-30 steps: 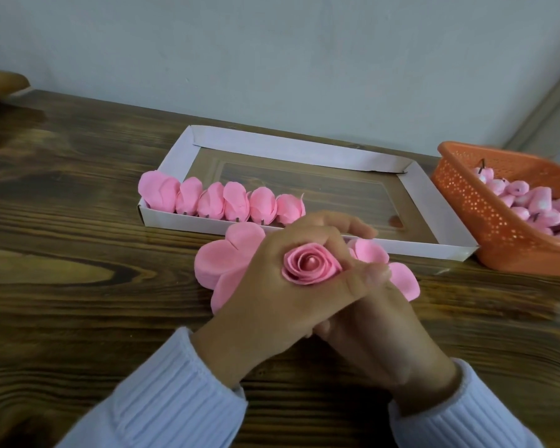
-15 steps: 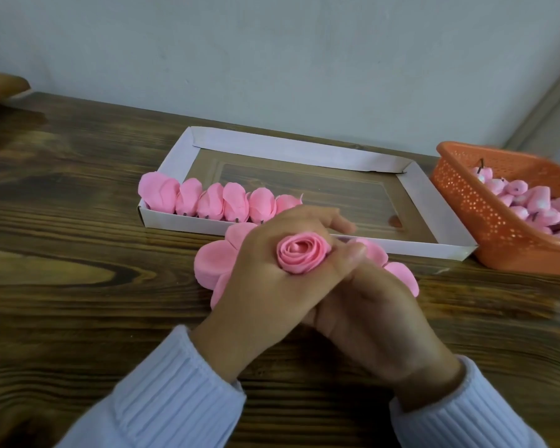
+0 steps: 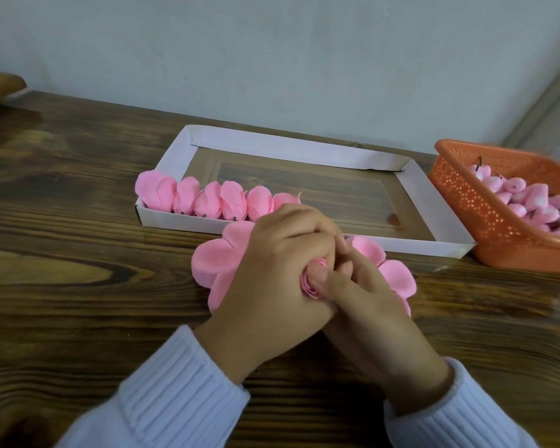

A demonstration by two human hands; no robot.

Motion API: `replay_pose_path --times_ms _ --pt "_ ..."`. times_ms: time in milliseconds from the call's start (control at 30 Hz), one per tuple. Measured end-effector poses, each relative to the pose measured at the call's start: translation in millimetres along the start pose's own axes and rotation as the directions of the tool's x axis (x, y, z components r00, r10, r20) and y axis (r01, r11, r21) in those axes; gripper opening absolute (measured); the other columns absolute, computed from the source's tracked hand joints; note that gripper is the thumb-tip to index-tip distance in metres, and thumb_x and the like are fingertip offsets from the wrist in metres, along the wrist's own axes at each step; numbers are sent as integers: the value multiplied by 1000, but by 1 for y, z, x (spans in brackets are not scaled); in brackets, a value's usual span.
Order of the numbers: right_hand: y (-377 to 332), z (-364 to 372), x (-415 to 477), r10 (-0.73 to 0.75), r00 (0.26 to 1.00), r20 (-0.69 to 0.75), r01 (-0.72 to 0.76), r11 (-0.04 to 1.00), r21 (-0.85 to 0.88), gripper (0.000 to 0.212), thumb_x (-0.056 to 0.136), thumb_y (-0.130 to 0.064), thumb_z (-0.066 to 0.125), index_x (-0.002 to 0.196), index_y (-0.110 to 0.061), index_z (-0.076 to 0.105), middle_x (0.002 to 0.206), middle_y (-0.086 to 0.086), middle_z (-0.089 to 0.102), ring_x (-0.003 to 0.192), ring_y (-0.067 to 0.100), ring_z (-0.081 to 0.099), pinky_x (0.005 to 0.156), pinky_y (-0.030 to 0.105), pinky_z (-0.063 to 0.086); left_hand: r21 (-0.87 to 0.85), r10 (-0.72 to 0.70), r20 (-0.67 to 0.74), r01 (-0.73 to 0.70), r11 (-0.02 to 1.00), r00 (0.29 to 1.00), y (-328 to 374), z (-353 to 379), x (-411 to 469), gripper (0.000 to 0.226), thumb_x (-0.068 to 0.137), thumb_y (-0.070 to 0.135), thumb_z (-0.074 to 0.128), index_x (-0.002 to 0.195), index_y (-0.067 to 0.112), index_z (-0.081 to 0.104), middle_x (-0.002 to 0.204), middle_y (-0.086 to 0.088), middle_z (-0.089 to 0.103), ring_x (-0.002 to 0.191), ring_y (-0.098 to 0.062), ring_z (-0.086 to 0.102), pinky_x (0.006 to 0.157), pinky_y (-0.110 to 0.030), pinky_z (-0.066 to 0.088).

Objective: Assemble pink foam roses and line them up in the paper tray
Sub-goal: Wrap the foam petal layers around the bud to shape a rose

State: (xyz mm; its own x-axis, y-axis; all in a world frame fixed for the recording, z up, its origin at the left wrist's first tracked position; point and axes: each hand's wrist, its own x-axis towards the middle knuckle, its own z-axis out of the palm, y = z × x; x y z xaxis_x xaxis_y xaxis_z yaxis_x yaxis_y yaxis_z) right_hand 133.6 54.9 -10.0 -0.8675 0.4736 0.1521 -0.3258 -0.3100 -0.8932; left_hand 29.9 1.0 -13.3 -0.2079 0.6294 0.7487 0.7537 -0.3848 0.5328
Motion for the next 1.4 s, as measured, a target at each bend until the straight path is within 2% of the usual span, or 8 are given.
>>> replay_pose_path --times_ms 133,300,400,533,667,767,1133,1400 --pt "0 -1 3 74 996 48 -79 989 121 46 87 -39 62 124 -12 59 125 18 60 116 32 55 94 43 47 -207 -188 -42 175 962 981 5 -3 -1 20 83 20 59 67 9 58 82 0 63 80 -15 61 73 -29 48" --pt "13 2 3 46 998 51 -48 998 48 37 91 -14 50 127 -8 47 100 9 62 82 21 59 73 36 48 -577 -571 20 476 664 821 9 -14 2 31 84 53 55 63 35 67 86 -11 66 68 -17 68 54 -24 53" --pt "20 2 2 -75 997 -7 73 985 -156 43 86 -12 61 128 -13 50 103 8 63 72 16 58 66 28 49 -598 -608 78 525 606 790 12 -14 4 33 82 55 57 58 34 66 93 -17 62 70 -18 68 46 -41 53" --pt "18 -1 2 -151 987 -52 133 956 -261 25 91 -14 58 113 -23 63 76 6 66 58 14 60 50 20 45 -662 -614 219 578 477 758 12 -13 4 37 67 50 70 80 15 70 78 -1 69 32 -16 48 33 -23 41" --pt "14 -2 0 -73 997 -22 66 974 -218 18 95 -30 50 94 -26 68 62 1 62 45 9 54 43 16 37 -665 -554 405 650 368 728 12 -15 4 28 74 30 67 97 15 74 78 -3 69 38 -15 54 32 -26 47" --pt "13 -1 0 -5 1000 16 7 991 -132 23 94 -33 48 84 -21 65 69 5 64 52 14 59 45 19 37 -618 -561 439 689 379 702 12 -16 4 26 74 40 64 93 29 76 71 -18 62 37 -21 45 33 -25 46" --pt "14 1 -1 29 999 -19 -30 994 -105 28 94 -30 40 96 -17 66 73 10 58 63 18 54 54 25 40 -613 -557 379 651 447 739 11 -11 4 25 76 38 60 67 19 72 102 13 73 29 -5 44 30 -16 35" --pt "10 -3 0 -94 996 0 91 959 -269 23 94 -16 53 116 -14 58 96 7 66 80 26 58 69 41 47 -661 -521 325 584 471 789 2 -10 1 60 67 41 70 96 -10 57 88 7 71 71 -17 67 48 -30 48"
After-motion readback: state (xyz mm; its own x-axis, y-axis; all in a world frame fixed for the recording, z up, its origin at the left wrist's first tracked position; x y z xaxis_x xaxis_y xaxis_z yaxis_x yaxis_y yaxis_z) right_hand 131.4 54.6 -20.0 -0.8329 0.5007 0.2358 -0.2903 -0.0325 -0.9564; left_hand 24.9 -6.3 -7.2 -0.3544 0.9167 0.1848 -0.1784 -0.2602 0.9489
